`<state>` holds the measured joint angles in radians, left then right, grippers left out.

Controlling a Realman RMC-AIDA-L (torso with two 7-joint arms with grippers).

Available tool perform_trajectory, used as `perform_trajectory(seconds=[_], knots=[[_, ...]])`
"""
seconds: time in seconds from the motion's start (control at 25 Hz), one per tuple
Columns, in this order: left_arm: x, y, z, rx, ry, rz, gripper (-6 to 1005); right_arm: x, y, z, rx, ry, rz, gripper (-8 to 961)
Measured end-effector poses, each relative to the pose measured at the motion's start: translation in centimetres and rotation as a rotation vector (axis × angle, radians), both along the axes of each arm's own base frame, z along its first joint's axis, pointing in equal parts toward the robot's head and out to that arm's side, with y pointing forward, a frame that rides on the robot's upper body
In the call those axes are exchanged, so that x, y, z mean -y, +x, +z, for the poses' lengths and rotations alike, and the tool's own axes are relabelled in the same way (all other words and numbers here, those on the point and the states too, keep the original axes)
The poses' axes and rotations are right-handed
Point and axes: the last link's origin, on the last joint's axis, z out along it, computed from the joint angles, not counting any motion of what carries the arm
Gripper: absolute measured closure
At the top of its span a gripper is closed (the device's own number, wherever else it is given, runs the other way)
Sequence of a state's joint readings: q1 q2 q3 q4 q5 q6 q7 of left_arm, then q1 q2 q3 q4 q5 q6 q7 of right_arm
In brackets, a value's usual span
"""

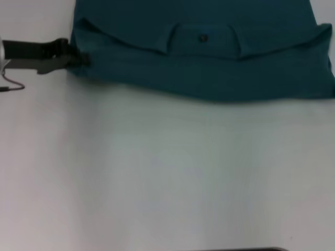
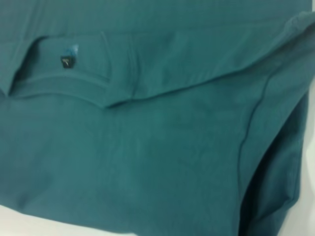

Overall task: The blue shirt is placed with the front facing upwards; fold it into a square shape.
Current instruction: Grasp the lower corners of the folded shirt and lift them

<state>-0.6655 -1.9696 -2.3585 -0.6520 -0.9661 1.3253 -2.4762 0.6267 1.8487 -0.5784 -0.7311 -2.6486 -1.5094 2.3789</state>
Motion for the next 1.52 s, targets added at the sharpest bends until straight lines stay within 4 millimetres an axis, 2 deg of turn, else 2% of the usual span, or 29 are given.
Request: perform_trajectory(seconds=[0.16, 0.32, 0.56, 0.84, 1.0, 1.08, 1.28, 1.52], knots=[[1.5, -0.6, 0.9, -0.007, -0.096, -0.010, 980, 1.0, 0.2, 1.0, 0.056, -0.059, -0.033, 955], [3.6, -1.0, 1.5, -0.025, -0.216, -0.025, 980, 2.0, 0.2, 1.1, 0.078, -0.126, -0.057, 954], [6.5, -1.5, 1.4, -0.040, -0.367, -0.012, 980, 3.9, 0.1, 0.2, 0.064, -0.247, -0.089, 954], [9.0, -2.1, 1.3, -0.041, -0.462, 0.000, 980, 5.9, -0.7, -0.8, 0.009, -0.325, -0.090, 955], [10.0, -2.5, 1.2, -0.047, -0.506, 0.013, 980, 6.7, -0.9, -1.4, 0.007, -0.356, -0.099, 954], [10.3, -2.7, 1.1, -0.055, -0.524, 0.019, 980, 8.0, -0.9, -1.9, 0.007, -0.405, -0.128, 954], [10.8, -2.9, 1.1, -0.071, -0.551, 0.023, 980, 9.0, -0.9, -2.0, 0.014, -0.423, -0.146, 955], [11.2, -2.8, 1.1, -0.063, -0.577, -0.001, 980, 9.0, -1.0, -2.0, 0.019, -0.426, -0.140, 954]])
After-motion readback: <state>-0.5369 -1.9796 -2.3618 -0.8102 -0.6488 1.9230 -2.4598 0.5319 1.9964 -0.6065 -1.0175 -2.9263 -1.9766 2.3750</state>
